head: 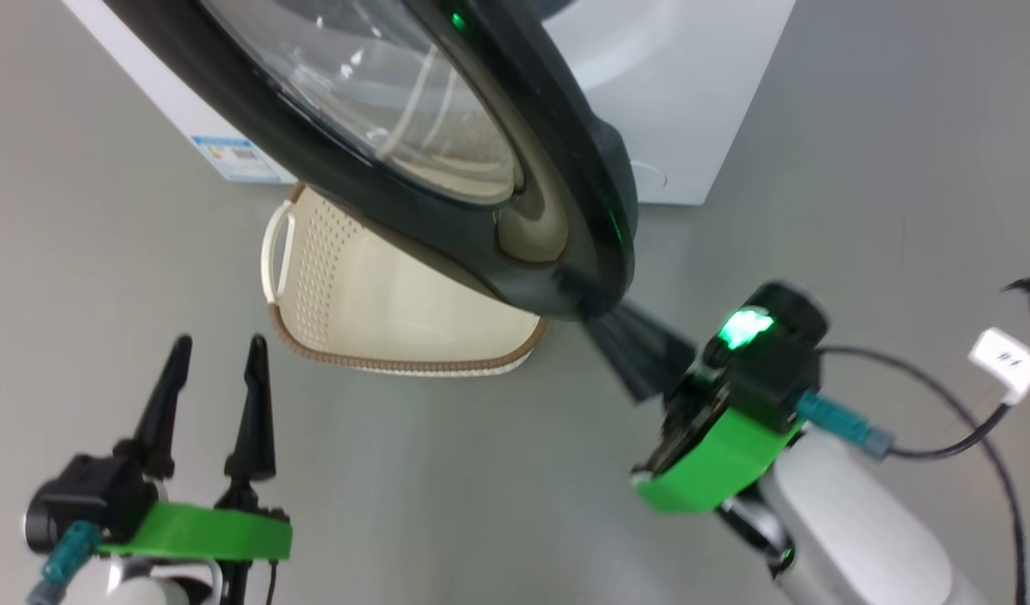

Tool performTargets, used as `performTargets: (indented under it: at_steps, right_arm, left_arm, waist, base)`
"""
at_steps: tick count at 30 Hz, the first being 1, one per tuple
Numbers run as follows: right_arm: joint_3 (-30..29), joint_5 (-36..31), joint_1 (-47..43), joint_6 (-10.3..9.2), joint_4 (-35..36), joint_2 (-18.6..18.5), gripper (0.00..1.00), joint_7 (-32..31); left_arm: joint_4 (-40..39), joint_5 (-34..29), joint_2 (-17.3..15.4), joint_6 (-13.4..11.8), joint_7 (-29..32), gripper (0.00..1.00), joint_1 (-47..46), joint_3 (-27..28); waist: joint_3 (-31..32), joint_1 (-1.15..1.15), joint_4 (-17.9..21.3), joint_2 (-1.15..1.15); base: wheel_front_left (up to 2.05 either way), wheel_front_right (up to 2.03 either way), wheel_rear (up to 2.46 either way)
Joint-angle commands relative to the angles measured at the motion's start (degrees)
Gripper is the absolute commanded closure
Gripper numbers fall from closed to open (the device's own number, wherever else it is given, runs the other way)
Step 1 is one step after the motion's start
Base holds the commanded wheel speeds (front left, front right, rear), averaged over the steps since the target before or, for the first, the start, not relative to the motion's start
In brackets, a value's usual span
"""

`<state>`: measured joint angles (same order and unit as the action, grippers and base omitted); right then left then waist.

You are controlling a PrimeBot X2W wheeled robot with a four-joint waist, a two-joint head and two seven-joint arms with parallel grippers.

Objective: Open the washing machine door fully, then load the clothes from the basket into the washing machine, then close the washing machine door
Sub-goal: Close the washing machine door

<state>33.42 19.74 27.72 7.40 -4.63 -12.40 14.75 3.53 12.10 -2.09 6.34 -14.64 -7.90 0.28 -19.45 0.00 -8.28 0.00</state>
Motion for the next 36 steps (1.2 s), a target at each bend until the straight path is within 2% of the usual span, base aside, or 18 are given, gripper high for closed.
performTargets:
  at_steps: [1, 13, 23, 36]
  right_arm:
    - [-0.3, -0.7, 0.8, 0.09, 1.3, 1.3, 1.00, 0.2]
    - [-11.2, -2.4, 7.4, 0.09, -1.1, 3.3, 1.00, 0.2]
    - [-15.6, -5.2, 19.8, 0.09, -4.7, 1.8, 1.00, 0.2]
    - [-21.5, -5.4, 34.1, 0.09, -10.9, 2.3, 1.00, 0.2]
  left_arm:
    - [-1.7, 0.2, -0.8, 0.1, -0.4, 0.00, -1.9, 1.8]
    - [-2.5, 2.0, -0.8, 0.4, -0.4, 0.00, -5.4, 0.1]
    - [-3.5, 3.4, -0.8, 0.6, -0.4, 0.00, -11.7, -3.2]
    - [-4.8, 6.1, -0.8, 0.3, -0.4, 0.00, -17.0, -6.9]
  waist:
    - [-1.6, 0.00, -0.6, 0.00]
    - [-7.3, 0.00, -1.5, 0.00]
    - [-16.0, 0.00, -3.7, 0.00]
    - [-24.0, 0.00, -6.5, 0.00]
  base:
    - [0.00, 0.00, 0.00]
    - [0.00, 0.00, 0.00]
    - [0.00, 0.00, 0.00]
    - [0.00, 0.00, 0.00]
